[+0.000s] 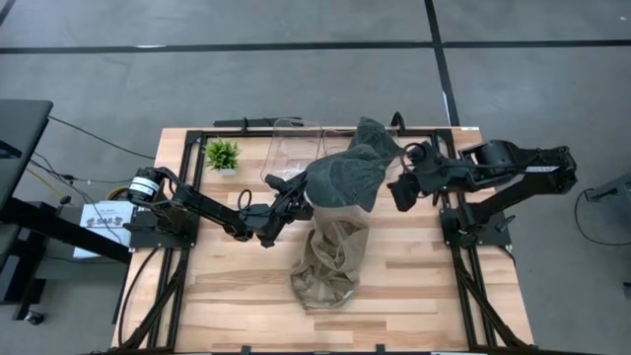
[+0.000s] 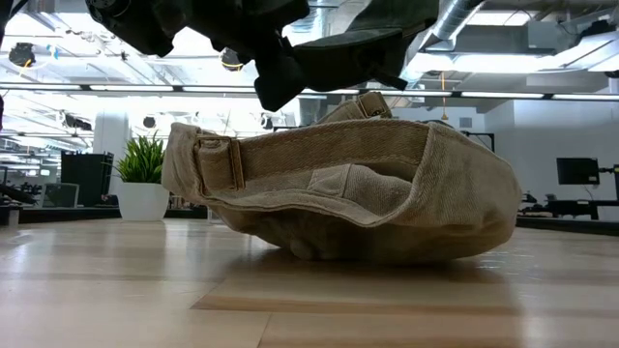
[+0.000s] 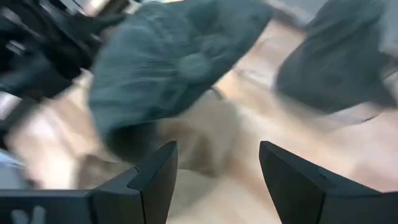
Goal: Pick & Place hat
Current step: Put the black cap into the right transparent bin
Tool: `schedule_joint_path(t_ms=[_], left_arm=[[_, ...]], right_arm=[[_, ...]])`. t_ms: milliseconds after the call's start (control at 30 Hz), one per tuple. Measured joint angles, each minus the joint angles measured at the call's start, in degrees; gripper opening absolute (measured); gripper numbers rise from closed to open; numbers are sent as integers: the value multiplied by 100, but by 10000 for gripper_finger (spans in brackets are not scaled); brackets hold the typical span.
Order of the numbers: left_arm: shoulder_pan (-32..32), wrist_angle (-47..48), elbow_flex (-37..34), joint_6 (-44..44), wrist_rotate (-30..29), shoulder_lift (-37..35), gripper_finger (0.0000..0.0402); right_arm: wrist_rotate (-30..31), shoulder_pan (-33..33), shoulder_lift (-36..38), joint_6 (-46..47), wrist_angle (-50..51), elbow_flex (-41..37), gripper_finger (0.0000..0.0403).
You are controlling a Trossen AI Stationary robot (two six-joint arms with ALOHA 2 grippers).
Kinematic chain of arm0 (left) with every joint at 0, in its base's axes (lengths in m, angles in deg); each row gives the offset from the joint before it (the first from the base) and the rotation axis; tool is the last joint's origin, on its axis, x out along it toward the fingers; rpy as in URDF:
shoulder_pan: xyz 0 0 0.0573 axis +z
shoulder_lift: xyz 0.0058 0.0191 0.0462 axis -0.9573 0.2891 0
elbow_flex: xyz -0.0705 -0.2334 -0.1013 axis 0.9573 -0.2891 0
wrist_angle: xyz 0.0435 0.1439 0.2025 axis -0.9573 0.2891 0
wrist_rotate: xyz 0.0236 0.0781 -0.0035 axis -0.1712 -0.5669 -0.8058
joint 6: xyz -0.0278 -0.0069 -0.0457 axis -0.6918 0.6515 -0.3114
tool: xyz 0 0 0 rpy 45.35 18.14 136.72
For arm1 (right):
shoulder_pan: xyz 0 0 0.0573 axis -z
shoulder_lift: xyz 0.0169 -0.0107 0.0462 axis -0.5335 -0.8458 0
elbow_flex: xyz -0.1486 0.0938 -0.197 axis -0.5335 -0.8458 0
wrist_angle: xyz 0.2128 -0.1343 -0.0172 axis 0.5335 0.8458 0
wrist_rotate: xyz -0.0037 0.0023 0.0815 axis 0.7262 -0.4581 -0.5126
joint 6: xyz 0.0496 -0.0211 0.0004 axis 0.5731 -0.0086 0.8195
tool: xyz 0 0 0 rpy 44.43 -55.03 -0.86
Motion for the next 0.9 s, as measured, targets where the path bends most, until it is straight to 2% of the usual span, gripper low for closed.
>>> schedule_joint_path(t_ms=[200,500,900], left_arm=[[0,-2,0,-2,0,0,17],[0,-2,-1,-170,1,0,17],[0,-2,-2,-153,31,0,17]], right_arm=[[-119,-161,-13,980,-729,0,217],[-117,-180,-13,910,-1537,0,216],[-117,-180,-13,909,-1589,0,217]])
